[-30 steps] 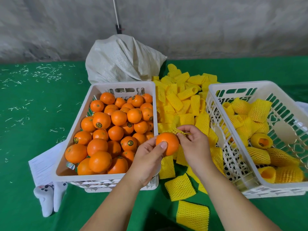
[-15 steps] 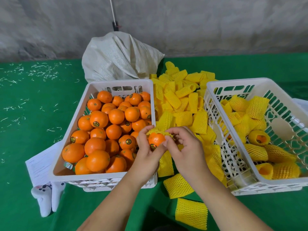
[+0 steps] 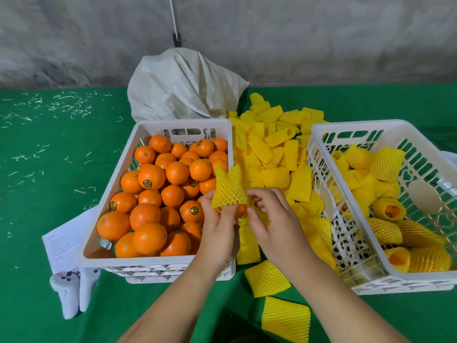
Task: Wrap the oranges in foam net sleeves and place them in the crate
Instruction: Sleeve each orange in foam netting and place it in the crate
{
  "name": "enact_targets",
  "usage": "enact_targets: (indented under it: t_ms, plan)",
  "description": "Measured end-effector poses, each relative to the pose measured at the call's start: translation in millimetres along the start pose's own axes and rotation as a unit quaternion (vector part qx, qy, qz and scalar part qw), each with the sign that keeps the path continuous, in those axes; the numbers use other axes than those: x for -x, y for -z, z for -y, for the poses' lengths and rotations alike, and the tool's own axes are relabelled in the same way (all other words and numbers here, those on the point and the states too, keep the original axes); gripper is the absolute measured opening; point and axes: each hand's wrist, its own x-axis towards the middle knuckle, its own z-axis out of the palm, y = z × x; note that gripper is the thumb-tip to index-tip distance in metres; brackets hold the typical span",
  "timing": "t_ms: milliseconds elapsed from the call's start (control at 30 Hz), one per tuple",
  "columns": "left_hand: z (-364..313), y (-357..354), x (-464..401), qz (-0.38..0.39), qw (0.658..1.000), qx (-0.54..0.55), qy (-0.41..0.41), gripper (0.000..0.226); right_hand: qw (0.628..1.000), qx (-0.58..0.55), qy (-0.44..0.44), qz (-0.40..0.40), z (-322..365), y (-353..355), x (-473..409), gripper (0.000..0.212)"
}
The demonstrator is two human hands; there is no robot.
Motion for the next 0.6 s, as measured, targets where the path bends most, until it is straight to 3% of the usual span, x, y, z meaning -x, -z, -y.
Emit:
enact_targets:
  t_ms: [167,233,333,433,500,600]
  plan:
    - [-5.2,6.0,5.7,0.114,0.993,-0.028,-0.030,0.056,0.998,-0.021,-0.004,-0.064,-10.4,0.5,-5.2,0.026]
    - [-1.7,6.7,2.5,0.079,0.995,-0.038,-0.042,0.052,0.997,-0.015,-0.005,-0.078,-15.8,4.7,-7.8,0.017]
    - [4.5,4.4,-0.5,0.036,0.997,-0.036,-0.054,0.042,0.995,0.002,0.039,-0.097,-13.5,5.7,-4.5,0.021]
    - [10.6,6.4,-4.6,0.007,0.997,-0.056,-0.057,0.044,0.995,0.003,0.069,-0.072,-6.4,-4.4,10.6,0.015]
    - [12.0,8.0,-5.3,-0.004,0.998,-0.050,-0.049,0.051,0.998,-0.054,-0.018,-0.031,-1.5,-9.4,17.5,0.019]
    - [15.2,9.8,-7.2,0.004,0.997,-0.061,-0.053,0.057,0.947,-0.238,-0.214,0.019,11.0,-11.9,13.9,0.063]
